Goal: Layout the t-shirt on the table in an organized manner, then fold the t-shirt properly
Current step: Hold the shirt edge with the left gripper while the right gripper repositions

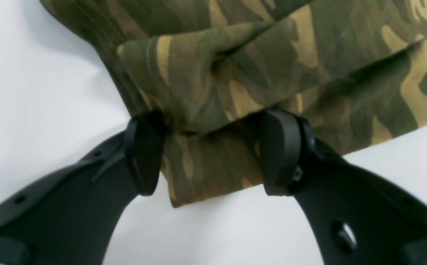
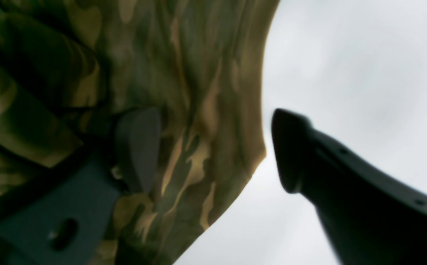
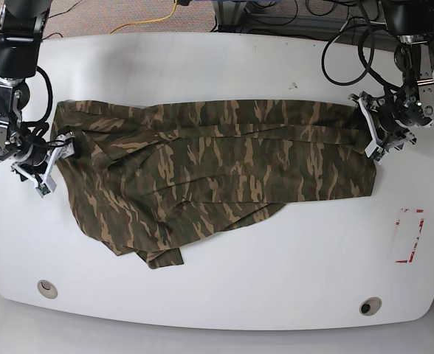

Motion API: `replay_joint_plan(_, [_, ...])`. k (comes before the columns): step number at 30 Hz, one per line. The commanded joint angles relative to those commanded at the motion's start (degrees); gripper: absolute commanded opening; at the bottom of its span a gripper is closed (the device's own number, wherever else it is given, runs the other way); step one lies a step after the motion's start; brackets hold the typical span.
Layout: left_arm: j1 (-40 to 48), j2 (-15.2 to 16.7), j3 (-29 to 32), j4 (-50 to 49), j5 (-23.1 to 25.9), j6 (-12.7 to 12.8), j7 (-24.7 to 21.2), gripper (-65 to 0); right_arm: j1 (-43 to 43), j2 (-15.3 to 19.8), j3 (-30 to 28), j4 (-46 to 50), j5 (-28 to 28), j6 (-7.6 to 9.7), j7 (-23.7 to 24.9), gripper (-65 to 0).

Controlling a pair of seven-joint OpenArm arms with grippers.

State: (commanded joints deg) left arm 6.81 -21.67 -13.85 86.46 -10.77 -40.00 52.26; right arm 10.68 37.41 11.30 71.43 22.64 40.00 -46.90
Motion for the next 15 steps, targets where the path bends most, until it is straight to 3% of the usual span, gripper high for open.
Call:
replay_joint_plan(3, [0.0, 0.0, 0.0, 0.0, 0.0, 0.0, 0.0, -27.1, -1.2, -0.7, 4.7, 3.5, 0.2, 0.00, -1.9, 0.0])
replay_joint_plan(6, [0.0, 0.0, 0.0, 0.0, 0.0, 0.0, 0.0, -27.1, -3.4, -2.6, 9.5, 8.7, 2.0, 0.00, -6.9, 0.0])
replay_joint_plan(11, [0.0, 0.0, 0.1, 0.0, 0.0, 0.0, 0.0, -27.1, -7.9, -5.9, 17.9, 18.5, 9.8, 0.00, -16.0, 0.0])
replay_joint_plan(15, [0.0, 0.2, 0.1, 0.0, 0.0, 0.0, 0.0, -27.1, -11.0, -8.8, 22.3, 22.5, 14.1, 0.00, -20.7, 0.0])
